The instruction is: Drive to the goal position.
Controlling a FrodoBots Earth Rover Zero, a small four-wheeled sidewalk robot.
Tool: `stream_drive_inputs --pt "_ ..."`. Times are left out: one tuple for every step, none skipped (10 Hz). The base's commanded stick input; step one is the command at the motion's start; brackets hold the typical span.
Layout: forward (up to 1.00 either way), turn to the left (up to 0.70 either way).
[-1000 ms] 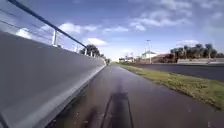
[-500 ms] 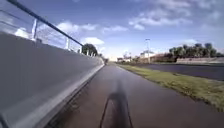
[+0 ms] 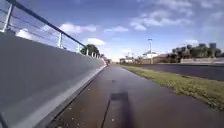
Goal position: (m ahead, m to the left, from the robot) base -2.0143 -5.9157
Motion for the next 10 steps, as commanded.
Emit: stream_drive_inputs --pt "1.00 -0.04" --pt "1.00 -0.34" --pt "1.00 -0.25" --pt "1.00 -0.03" --pt "1.00 -0.10" --pt "1.00 -0.27" --pt "1.00 -0.05" --pt "1.00 -0.28" --pt "1.00 -0.21" --pt "1.00 0.00"
